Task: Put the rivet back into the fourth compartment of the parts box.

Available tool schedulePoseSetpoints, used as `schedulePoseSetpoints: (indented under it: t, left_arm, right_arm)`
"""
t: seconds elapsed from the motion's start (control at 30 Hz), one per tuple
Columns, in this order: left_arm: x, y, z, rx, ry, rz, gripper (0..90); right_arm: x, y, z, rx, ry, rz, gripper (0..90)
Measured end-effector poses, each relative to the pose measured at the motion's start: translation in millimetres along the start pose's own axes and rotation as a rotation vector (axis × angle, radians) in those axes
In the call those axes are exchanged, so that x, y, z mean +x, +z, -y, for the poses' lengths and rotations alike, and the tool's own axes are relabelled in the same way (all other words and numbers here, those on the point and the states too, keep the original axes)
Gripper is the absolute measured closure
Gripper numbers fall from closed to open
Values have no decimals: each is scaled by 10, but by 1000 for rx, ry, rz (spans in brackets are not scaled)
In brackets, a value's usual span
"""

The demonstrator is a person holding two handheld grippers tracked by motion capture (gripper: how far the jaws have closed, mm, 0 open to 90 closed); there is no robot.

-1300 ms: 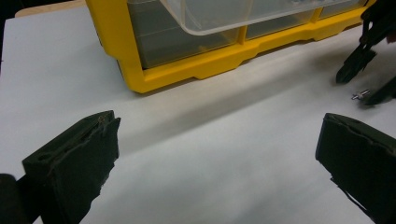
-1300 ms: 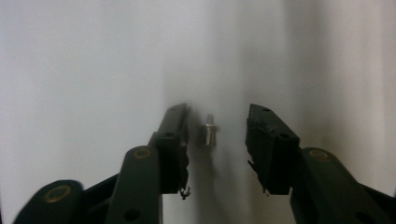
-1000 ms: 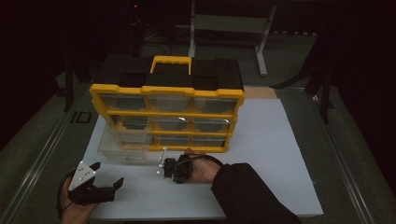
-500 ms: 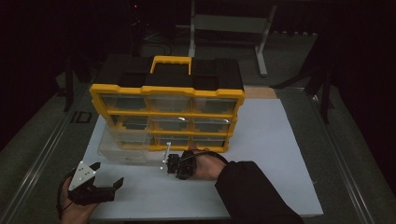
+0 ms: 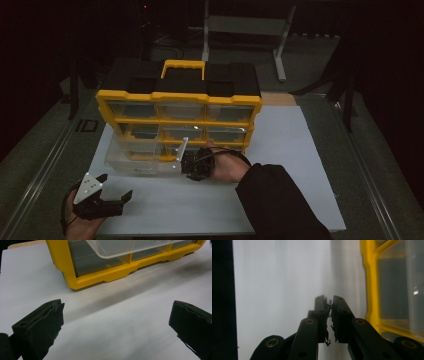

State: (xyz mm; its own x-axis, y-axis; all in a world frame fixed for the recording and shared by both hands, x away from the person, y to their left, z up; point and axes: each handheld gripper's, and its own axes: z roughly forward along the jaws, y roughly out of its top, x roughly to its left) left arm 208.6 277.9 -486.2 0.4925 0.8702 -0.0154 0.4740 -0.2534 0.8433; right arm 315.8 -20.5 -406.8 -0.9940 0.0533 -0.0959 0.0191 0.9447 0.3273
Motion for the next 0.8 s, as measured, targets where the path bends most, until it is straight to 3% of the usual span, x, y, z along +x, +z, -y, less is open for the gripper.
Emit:
schedulePoseSetpoints:
  t: [0.33,0.8]
  left_arm:
    - [0,3,1,-2,-3,1,0]
    - [1,4,3,-2,-3,1,0]
  right_arm:
    - [4,-389,-204,-74,-47,39,826]
    - [-45,-754,-570,-190,-100,92,827]
